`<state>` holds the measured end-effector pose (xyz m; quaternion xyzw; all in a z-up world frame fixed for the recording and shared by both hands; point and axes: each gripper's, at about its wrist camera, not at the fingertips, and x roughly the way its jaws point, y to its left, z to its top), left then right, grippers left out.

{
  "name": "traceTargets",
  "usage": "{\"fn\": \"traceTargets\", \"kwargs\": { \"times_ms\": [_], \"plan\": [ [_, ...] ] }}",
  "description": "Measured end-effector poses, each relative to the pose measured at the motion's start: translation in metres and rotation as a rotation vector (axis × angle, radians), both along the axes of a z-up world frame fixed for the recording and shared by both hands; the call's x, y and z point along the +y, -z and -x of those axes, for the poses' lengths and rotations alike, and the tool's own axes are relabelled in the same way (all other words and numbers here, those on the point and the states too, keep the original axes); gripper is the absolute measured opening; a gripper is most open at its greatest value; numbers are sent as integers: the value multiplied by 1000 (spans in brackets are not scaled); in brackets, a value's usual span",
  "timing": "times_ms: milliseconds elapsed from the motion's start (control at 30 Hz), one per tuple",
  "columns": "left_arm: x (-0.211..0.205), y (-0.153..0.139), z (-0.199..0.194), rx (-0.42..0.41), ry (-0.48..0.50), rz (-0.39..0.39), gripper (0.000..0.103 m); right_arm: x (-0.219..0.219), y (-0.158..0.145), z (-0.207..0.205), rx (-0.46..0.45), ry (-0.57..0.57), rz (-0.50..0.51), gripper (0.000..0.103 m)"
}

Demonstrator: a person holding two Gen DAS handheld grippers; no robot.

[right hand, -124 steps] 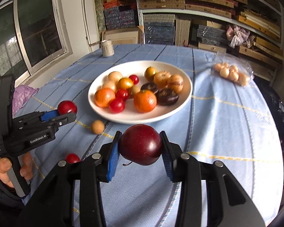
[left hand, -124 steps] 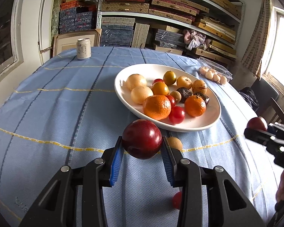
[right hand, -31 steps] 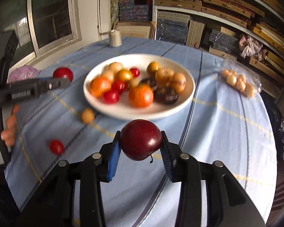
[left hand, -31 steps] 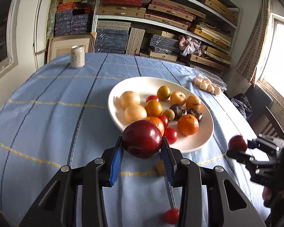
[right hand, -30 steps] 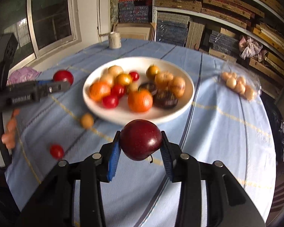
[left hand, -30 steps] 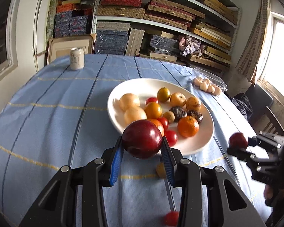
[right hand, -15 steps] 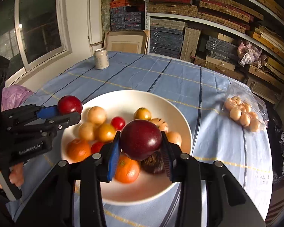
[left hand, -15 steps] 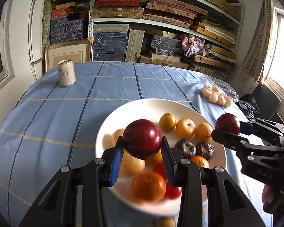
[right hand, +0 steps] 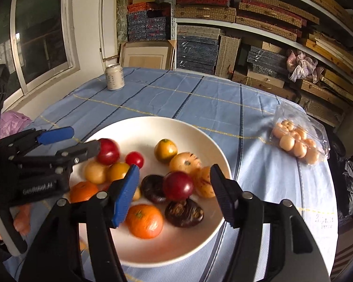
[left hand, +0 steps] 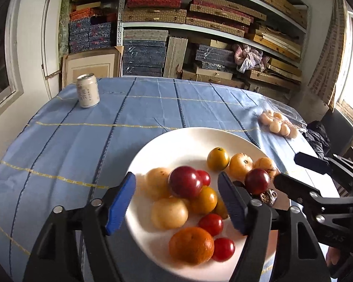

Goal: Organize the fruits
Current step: 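Lower both plums onto the plate and open both grippers, then grasp a red tomato with the right gripper while the left gripper grasps a tan fruit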

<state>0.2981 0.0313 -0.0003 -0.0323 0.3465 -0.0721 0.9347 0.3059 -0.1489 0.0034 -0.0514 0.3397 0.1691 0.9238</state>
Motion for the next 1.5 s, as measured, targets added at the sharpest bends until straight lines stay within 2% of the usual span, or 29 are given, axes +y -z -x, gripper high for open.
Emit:
{"fn": "traceTargets", "kwargs": {
  "times_ms": [167,367,500,567,767,867,900,1033,1200,1367,1500],
  "plan": [
    [15,-5,29,-4,-15,11,87,2,-1,56,2,-39,-4,68],
    [45,-9,76,-15,-34,5,88,45,29,140,30,-215,78,68],
    [58,-7,97,-4,-51,12,88,76,54,172,57,-290,102,68],
    [60,-4,104,6,-53,9,88,87,64,177,61,-299,129,66],
    [63,8,111,35,-50,18,88,104,86,170,128,-288,135,48],
    [62,14,112,45,-46,18,88,107,90,168,146,-293,115,34],
    [61,16,112,50,-43,18,88,108,91,167,148,-297,113,25],
    [53,21,110,61,-18,5,88,95,83,168,121,-265,90,25],
    [21,30,119,43,68,-80,88,50,69,164,94,-161,18,25],
    [-13,43,125,34,115,-159,88,0,70,158,108,-35,-31,25],
    [-24,53,116,68,124,-154,88,-21,71,157,119,-2,-57,25]
  ]
}}
